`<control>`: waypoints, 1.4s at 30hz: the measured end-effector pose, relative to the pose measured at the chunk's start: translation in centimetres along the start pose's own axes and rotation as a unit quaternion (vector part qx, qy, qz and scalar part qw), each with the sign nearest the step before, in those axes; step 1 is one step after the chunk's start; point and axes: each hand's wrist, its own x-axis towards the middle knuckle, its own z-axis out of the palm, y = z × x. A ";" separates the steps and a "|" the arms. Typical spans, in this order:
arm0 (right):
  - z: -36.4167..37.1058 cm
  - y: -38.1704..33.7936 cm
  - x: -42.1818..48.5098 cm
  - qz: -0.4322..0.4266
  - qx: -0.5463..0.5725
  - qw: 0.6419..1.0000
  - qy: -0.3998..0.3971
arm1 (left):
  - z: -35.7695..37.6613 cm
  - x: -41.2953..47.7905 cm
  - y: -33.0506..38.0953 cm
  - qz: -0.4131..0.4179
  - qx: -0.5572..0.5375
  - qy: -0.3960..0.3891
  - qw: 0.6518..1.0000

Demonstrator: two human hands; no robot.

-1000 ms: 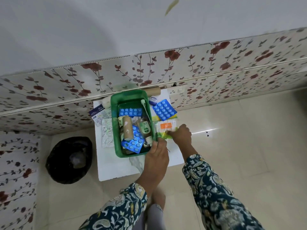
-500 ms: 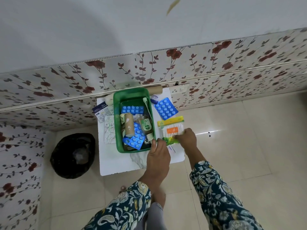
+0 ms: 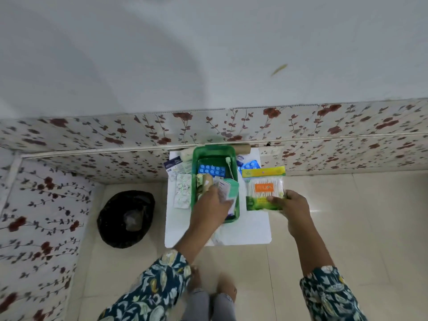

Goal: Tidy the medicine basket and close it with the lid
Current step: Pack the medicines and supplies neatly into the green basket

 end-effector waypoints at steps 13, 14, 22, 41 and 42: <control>15.2 -3.7 4.6 -0.126 -0.270 0.951 0.081 | -2.9 11.8 -2.9 0.079 0.227 0.029 0.970; 15.2 -3.1 4.3 -0.152 -0.314 0.934 0.076 | -2.4 11.4 -3.2 0.114 0.263 0.028 0.958; 16.2 -2.1 4.5 -0.209 -0.414 0.886 0.028 | -1.8 11.9 -6.1 0.180 0.396 -0.022 0.900; 16.0 -2.6 4.7 -0.248 -0.576 0.773 -0.094 | 2.3 7.2 -4.6 0.076 0.263 -0.034 0.961; 15.9 -2.5 5.1 -0.246 -0.587 0.761 -0.121 | 2.3 7.3 -4.5 0.070 0.252 -0.026 0.965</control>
